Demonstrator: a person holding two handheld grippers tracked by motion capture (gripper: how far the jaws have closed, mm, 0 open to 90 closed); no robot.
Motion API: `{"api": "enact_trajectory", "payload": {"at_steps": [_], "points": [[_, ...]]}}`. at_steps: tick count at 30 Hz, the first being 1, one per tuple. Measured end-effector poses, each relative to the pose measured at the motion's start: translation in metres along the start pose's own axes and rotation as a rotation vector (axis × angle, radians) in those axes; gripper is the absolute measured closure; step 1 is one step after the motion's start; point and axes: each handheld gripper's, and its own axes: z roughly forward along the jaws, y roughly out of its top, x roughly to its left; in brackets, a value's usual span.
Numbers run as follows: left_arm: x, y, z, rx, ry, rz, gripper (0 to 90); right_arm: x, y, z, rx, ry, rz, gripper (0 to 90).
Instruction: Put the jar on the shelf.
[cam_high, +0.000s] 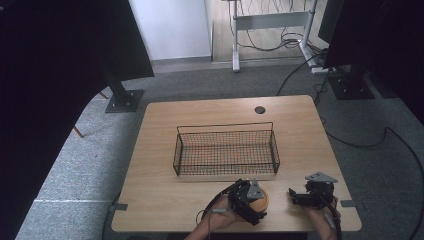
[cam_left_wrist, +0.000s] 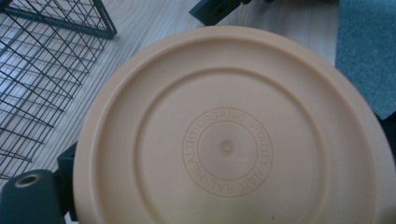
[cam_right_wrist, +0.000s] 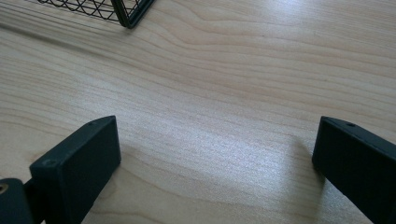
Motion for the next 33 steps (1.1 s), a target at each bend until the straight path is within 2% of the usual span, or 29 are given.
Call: {"api": "enact_trajectory", "payload": {"at_steps": [13,33], "points": [[0.009,0.004,-0.014,-0.006,-0.011,-0.018,10.2,0.0,0.0,0.0,0.0,0.0,0.001,0.4],[0.031,0.016,-0.048,-0.004,0.008,-0.007,10.2,0.0,0.0,0.0,-0.001,0.0,-0.001,0.4]]}}
